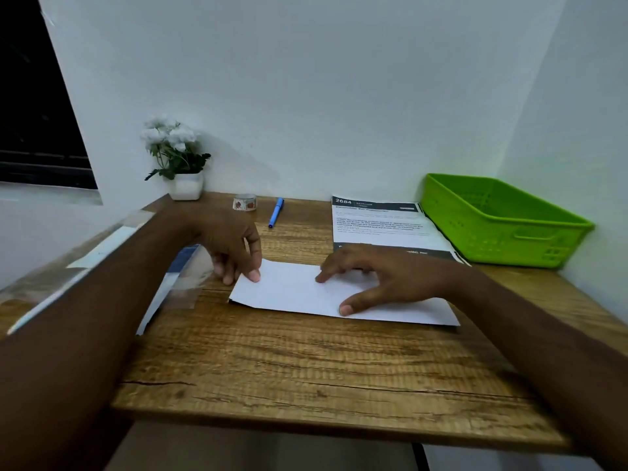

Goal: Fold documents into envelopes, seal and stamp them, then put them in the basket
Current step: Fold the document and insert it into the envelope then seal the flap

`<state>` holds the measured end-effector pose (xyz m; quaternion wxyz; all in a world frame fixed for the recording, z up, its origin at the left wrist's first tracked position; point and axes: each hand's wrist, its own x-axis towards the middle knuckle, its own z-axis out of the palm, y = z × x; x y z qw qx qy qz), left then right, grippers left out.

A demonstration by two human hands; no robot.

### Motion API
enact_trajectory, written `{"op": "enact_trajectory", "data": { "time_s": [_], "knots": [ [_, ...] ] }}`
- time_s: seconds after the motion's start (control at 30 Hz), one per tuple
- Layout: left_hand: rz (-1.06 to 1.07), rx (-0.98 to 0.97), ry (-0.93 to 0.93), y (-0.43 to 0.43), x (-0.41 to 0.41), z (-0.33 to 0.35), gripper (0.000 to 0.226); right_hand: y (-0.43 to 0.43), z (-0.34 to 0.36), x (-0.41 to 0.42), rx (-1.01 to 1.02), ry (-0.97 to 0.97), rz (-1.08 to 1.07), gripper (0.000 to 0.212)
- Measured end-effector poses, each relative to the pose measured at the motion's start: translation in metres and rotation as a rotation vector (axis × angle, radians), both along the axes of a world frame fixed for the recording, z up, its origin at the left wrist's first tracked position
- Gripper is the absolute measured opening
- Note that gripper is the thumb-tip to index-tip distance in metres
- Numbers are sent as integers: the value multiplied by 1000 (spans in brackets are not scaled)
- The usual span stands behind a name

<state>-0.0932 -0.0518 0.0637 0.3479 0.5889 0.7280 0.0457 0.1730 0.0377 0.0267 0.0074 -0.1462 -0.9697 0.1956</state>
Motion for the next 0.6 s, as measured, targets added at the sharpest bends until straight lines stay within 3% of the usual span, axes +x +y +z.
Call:
{"op": "enact_trajectory", "data": {
  "time_s": [0.1,0.2,0.47,0.6],
  "knots": [
    [191,113,-145,3,-2,-5,42,-2,-1,0,-10,-32,-11,56],
    [285,158,-205,6,0,-6,42,-4,-3,-2,-25,-2,-46,61],
    [344,155,-330,6,5,-6,46,-24,-10,-14,-79,153,-178,95],
    [359,158,-337,7,7,-5,45,-27,-18,-28,-257,321,-280,90]
  ]
}}
